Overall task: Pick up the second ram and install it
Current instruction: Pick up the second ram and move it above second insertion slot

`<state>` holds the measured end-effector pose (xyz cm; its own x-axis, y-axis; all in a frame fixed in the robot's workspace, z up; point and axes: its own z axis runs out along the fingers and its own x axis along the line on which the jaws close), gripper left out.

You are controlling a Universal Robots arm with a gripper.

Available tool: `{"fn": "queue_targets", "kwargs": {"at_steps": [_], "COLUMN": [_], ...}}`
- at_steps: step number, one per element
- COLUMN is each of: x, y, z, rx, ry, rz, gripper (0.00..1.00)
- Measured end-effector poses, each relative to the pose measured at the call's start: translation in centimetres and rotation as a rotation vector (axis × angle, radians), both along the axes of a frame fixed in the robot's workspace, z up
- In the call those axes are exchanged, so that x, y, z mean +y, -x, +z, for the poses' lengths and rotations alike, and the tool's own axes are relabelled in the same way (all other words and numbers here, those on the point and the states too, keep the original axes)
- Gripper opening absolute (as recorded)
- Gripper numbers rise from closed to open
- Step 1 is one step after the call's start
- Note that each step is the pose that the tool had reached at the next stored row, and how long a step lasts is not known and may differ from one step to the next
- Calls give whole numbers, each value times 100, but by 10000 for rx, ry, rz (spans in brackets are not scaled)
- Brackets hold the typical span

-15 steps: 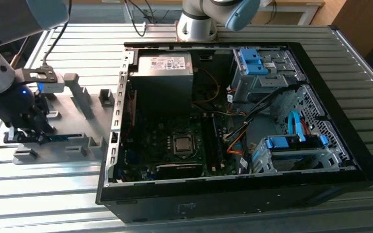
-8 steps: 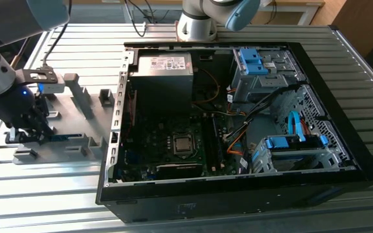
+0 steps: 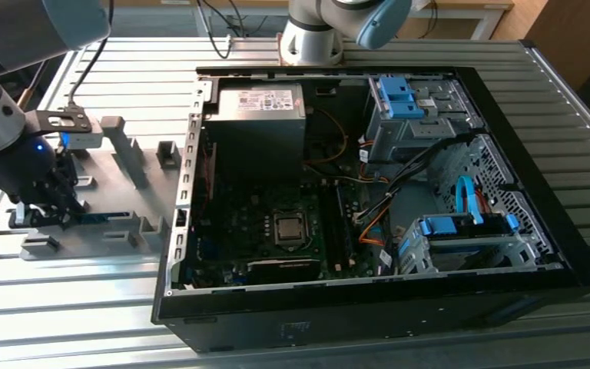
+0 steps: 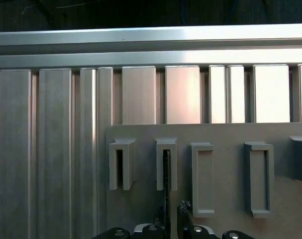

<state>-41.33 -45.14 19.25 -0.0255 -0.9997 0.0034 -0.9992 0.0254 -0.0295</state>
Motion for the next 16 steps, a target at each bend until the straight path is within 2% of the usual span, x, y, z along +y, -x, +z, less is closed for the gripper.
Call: {"fn": "queue_targets", "kwargs": {"at_steps": [9,10,16], "x": [0,0,0], "y": [0,0,0], "z": [-1,-3,-18], "rx": [-1,-2,1], "ry": [-1,-1,0], "rz": [-1,-1,-1], "gripper": [26,32,32]}}
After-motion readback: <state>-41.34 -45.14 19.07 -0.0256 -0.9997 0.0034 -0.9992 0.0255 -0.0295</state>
